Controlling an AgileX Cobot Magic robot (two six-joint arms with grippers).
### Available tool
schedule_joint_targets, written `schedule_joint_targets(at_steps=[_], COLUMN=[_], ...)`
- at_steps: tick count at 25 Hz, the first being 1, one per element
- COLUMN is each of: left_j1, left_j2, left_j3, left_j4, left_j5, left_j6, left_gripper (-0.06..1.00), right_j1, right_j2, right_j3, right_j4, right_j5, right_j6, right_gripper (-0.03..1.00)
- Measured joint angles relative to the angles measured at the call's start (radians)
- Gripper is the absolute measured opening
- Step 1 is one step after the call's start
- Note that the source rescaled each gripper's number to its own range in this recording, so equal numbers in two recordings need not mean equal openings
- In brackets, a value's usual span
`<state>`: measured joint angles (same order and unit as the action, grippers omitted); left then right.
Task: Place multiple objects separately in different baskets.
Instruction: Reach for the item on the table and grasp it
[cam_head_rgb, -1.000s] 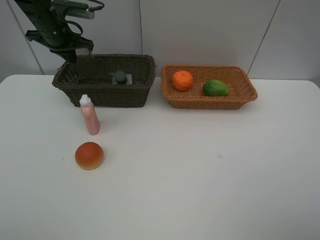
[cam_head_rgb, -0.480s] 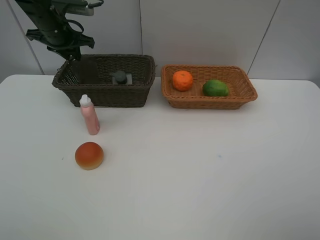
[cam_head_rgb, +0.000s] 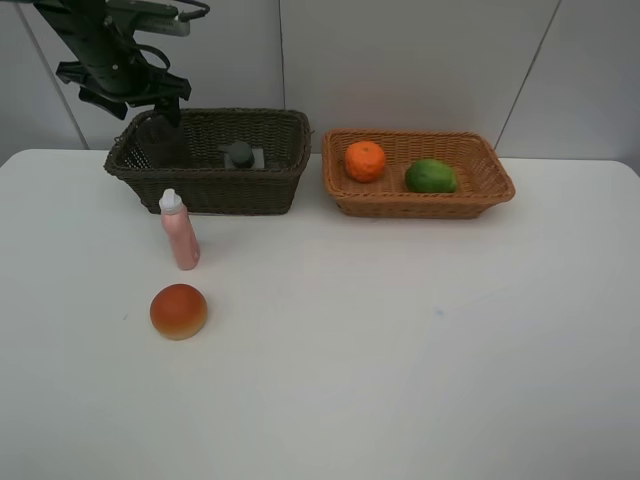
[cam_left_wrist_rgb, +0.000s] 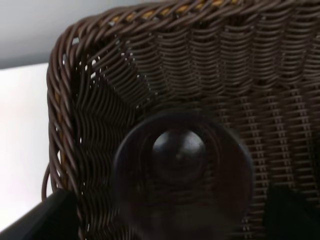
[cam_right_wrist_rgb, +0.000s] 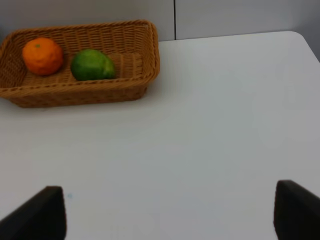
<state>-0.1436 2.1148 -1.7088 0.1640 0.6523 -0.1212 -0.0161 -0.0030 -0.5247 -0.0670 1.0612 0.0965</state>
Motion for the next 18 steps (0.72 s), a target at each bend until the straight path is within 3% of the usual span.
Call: schedule_joint_targets(at_steps=[7,12,18], left_j1=[0.000,-0.014,-0.037], left_j2=[0.000,0.000,-0.010], left_j3=[0.000,0.000,0.000], left_j4=[0.010,0.026,0.025], left_j5=[0.001,0.014,0.017], left_j6=[0.012,0.112,0.128], left_gripper=[0.96,0.96,0.96], right_j1=[0.000,0.000,0.000], right_j2=[0.000,0.000,0.000], right_j3=[0.000,0.000,0.000], right_j4=[0.000,0.000,0.000], right_j5=[0.000,0.000,0.000], right_j6=[0.000,0.000,0.000], right_gripper=[0.84,0.84,0.84])
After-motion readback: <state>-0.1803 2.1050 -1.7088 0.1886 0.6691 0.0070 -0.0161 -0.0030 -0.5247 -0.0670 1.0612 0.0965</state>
